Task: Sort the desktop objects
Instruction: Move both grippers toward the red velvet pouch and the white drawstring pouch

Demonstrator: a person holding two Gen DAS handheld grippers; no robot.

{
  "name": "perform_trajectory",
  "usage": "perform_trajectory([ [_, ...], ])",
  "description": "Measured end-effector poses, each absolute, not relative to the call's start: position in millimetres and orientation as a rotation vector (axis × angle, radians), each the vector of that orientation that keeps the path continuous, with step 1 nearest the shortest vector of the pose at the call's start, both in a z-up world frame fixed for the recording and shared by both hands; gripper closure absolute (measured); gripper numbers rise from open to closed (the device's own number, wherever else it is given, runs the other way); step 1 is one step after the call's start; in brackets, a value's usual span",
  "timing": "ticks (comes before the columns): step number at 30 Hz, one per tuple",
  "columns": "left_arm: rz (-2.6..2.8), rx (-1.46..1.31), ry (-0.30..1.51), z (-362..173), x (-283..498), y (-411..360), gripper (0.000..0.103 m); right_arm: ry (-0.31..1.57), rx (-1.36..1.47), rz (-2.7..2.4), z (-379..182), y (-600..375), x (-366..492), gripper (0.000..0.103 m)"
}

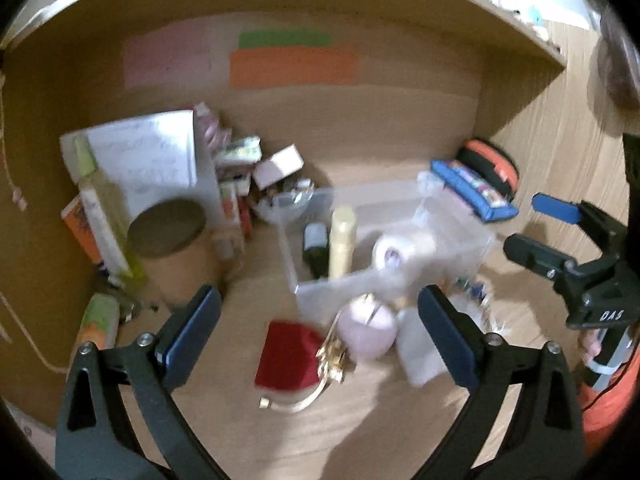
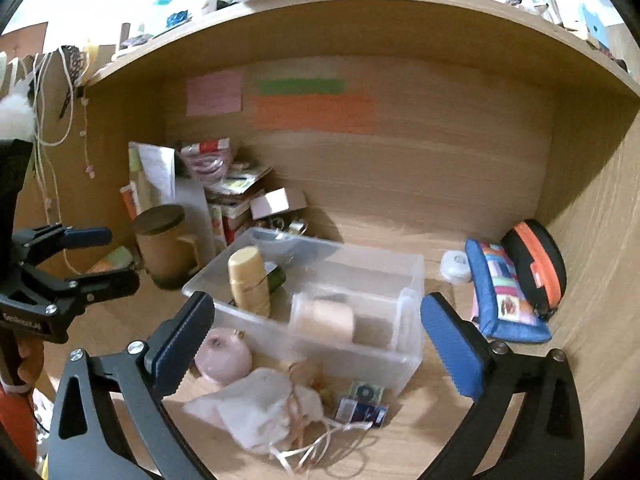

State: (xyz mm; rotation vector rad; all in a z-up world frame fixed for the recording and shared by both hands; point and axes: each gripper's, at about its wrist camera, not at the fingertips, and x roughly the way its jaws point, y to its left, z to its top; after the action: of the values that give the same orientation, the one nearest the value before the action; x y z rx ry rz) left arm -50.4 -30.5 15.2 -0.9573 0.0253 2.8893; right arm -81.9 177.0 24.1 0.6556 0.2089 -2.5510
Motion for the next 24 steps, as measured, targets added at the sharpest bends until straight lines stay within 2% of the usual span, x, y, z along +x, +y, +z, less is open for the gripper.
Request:
perform_trajectory([
  [12, 2.837, -1.269, 0.078, -62, -45, -47, 0.003, 0.259, 0.916, -2.521, -43, 170, -69, 0.0],
  [19, 2.792, -1.313, 0.11, -77, -50, -55, 0.003, 0.206, 1.034, -2.427, -69, 164, -64, 0.0],
  [24, 2.715, -1.376, 0.186, -86, -71, -49, 0.003, 0.29, 1.09, -2.431, -83, 145, -72, 0.0],
])
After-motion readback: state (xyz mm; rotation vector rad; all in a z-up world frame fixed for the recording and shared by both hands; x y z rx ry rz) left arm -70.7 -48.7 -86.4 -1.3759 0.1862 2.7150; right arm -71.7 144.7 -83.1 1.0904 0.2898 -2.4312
